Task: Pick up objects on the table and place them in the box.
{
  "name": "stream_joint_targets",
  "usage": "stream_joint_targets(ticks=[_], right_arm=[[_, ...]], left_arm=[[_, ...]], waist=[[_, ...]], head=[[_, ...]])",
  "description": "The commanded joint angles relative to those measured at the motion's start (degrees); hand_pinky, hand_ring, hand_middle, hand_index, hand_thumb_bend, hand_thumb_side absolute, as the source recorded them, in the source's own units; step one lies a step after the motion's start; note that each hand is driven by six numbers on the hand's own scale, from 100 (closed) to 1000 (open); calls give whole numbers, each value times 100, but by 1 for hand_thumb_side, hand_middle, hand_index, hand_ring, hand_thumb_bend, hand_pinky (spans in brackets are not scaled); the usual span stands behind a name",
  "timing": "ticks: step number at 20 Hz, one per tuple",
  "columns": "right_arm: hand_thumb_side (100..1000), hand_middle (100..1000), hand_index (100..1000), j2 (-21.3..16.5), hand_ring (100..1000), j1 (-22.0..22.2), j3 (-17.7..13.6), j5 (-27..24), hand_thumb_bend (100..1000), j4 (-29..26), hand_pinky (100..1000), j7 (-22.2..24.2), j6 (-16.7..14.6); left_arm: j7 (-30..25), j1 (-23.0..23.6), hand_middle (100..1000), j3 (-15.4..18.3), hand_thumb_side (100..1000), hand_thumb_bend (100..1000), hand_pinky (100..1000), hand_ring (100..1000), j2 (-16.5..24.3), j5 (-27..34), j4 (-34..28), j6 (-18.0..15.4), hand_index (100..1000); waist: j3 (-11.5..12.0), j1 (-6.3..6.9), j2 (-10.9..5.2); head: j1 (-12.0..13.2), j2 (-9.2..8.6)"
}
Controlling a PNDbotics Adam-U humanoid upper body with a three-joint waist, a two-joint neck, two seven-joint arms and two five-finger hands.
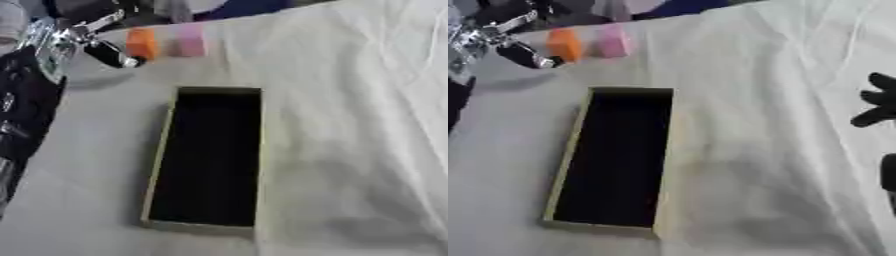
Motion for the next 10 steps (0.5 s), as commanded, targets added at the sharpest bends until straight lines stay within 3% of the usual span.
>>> stream_joint_targets(ticks=[1,10], right_arm=[[647,600,890,-127,962,-31,-1,87,100,-64,886,3,6],[647,596,891,-89,965,-24,39,281,100,-64,887,-12,46]], left_arm=[[96,-166,918,74,100,438,866,911,269,-110,-19,153,974],[280,-211,922,129,100,411,893,931,369,-334,21,642,972]], waist=[[-16,-15,-84],[-107,78,51]], head=[[24,-86],[61,-126]])
